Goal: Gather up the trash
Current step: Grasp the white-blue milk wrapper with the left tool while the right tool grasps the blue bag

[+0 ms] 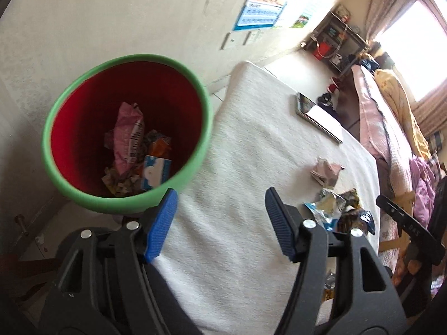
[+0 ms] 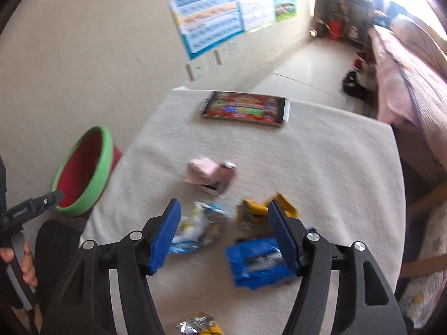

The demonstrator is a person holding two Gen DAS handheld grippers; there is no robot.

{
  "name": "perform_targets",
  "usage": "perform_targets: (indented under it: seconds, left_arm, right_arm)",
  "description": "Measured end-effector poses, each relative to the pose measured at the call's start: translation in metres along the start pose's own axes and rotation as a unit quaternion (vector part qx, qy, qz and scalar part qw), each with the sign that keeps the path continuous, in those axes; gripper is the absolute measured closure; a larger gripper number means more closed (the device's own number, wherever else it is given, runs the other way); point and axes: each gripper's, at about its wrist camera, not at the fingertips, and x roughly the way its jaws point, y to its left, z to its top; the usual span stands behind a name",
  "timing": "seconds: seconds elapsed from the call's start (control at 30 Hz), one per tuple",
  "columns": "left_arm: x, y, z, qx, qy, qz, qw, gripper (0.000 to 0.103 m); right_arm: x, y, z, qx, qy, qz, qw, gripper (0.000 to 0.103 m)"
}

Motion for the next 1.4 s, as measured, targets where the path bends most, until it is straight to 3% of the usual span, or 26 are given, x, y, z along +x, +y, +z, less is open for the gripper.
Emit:
perform_targets:
  seconds: [0.1,0.23,0.33,0.37,0.4,0.57,0.67,0.73,0.9,1.1,1.2,1.3,1.4]
  left_arm:
    - [0.016,-0.042,-0.002,0.055,0.018,-0.03,0.9979,0.035]
    - [0.035,-0.093,-0.008,0.125,0.035,-0.047,0.9904,0.032]
    - [0.052,-0.123,-0.017,0.168,0.049,-0.049,0.9835,0.031]
    - [0.057,-0.13,-0.02,0.178,0.053,-0.046,0.9815,0.031]
    - [0.064,-0.136,-0.023,0.188,0.059,-0.042,0.9795,0.031]
    - [0.102,-0.158,-0.037,0.208,0.104,-0.027,0.9721,0.031]
    - [0.119,-0.16,-0.047,0.212,0.133,-0.016,0.9682,0.037]
    - [0.121,-0.156,-0.054,0.207,0.145,-0.018,0.9674,0.061]
    - [0.108,-0.144,-0.062,0.197,0.149,-0.029,0.9684,0.077]
    - [0.085,-0.109,-0.067,0.163,0.14,-0.012,0.9766,0.076]
    - [0.078,-0.095,-0.067,0.149,0.133,-0.005,0.9799,0.057]
    - [0.071,-0.089,-0.065,0.143,0.123,-0.005,0.982,0.052]
    - [0.068,-0.089,-0.06,0.142,0.109,-0.004,0.9838,0.048]
  right_arm:
    - [0.013,-0.037,-0.015,0.074,0.037,0.023,0.996,0.035]
    - [0.032,-0.05,-0.039,0.102,0.078,0.027,0.991,0.035]
    - [0.035,-0.057,-0.054,0.125,0.079,0.045,0.988,0.042]
    - [0.033,-0.058,-0.056,0.126,0.074,0.047,0.988,0.049]
    - [0.032,-0.058,-0.057,0.123,0.071,0.049,0.989,0.065]
    - [0.02,-0.059,-0.053,0.113,0.037,0.044,0.992,0.068]
    - [0.014,-0.058,-0.05,0.107,0.023,0.04,0.993,0.068]
    - [0.012,-0.054,-0.049,0.095,0.018,0.035,0.995,0.068]
    - [0.01,-0.037,-0.045,0.062,0.01,0.031,0.998,0.068]
    - [0.015,-0.001,-0.042,0.001,0.021,0.057,0.998,0.068]
    - [0.025,0.015,-0.047,-0.029,0.042,0.067,0.996,0.061]
    - [0.032,0.023,-0.053,-0.038,0.056,0.074,0.995,0.051]
    - [0.034,0.023,-0.055,-0.035,0.062,0.074,0.995,0.047]
